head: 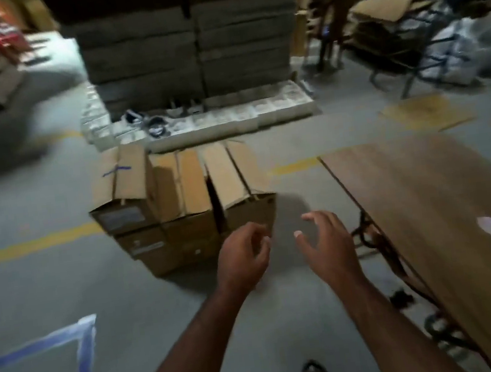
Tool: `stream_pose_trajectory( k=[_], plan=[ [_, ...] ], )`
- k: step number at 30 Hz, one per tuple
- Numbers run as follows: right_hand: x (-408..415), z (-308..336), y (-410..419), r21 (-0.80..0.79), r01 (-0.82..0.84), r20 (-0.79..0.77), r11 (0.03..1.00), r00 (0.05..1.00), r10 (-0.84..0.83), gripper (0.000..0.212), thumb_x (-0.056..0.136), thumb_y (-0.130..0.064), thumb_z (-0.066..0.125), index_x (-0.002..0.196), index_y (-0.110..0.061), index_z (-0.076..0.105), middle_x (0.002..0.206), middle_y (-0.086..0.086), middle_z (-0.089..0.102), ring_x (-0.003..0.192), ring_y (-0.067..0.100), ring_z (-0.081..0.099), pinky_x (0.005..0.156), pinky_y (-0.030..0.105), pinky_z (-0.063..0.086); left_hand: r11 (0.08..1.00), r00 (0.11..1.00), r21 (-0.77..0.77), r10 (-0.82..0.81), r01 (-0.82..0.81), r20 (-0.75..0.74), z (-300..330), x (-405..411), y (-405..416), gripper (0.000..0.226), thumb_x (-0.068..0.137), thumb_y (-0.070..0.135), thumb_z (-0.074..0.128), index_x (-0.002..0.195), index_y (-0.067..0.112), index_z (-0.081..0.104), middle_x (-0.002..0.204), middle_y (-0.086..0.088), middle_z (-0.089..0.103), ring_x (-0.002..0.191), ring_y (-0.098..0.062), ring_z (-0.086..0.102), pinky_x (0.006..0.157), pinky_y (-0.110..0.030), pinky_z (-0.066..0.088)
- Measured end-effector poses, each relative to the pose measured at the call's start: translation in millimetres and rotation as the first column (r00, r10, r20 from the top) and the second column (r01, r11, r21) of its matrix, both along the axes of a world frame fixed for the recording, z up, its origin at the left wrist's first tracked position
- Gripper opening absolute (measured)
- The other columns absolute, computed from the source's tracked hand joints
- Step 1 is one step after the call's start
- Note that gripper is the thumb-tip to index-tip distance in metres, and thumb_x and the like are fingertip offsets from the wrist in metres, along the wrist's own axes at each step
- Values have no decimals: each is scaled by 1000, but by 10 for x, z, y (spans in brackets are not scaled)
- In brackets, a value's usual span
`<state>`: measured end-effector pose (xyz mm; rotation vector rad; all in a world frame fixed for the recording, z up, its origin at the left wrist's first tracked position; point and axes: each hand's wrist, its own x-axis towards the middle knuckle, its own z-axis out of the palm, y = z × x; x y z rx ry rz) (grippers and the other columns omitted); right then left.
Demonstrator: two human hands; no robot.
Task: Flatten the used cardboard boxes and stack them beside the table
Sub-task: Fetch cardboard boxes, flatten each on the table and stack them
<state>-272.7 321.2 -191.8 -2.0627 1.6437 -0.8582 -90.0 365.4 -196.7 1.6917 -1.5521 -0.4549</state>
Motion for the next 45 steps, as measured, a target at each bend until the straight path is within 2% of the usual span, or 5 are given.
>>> stream_pose_trajectory(
  k=[7,24,34,40,45],
  plan=[
    [1435,-210,-792,58,-338,59,939,940,335,41,85,-43,56,113,-16,67,114,5,64,108,28,63,90,40,52,906,907,49,422,-421,-11,-165,1308,-126,15,95,23,66,109,18,71,96,5,71,88,-10,67,77,-32,59],
    [3679,-403,-2836,338,-544,63,768,827,558,34,97,-29,65,129,-21,59,137,0,54,120,12,51,90,27,38,622,637,161,769,-766,58,-444,3463,-1491,6,93,12,68,89,15,71,77,7,66,68,-5,60,62,-11,39],
    [5699,-1376,-3167,714,-291,-3,637,908,419,55,97,-37,67,145,-18,48,141,5,60,122,21,60,103,41,51,596,746,605,666,-528,-6,-1518,5743,-2161,39,91,23,73,123,4,63,117,-16,64,108,-32,62,94,-39,51],
    [6472,-2285,-3305,905,-18,-90,426,969,231,81,99,-49,60,162,-15,21,164,11,33,147,32,38,119,47,35,409,669,821,742,-398,-45,-2450,6855,-2350,65,94,35,72,140,-3,46,137,-25,53,128,-39,52,104,-42,45],
    [6688,-2645,-3246,960,34,-5,278,995,-103,97,91,-62,65,163,-20,16,168,10,24,146,34,37,115,53,41,471,457,870,812,-145,-363,-2693,6985,-2411,45,99,39,62,138,21,51,135,-3,54,118,-20,50,100,-48,47]
  ],
)
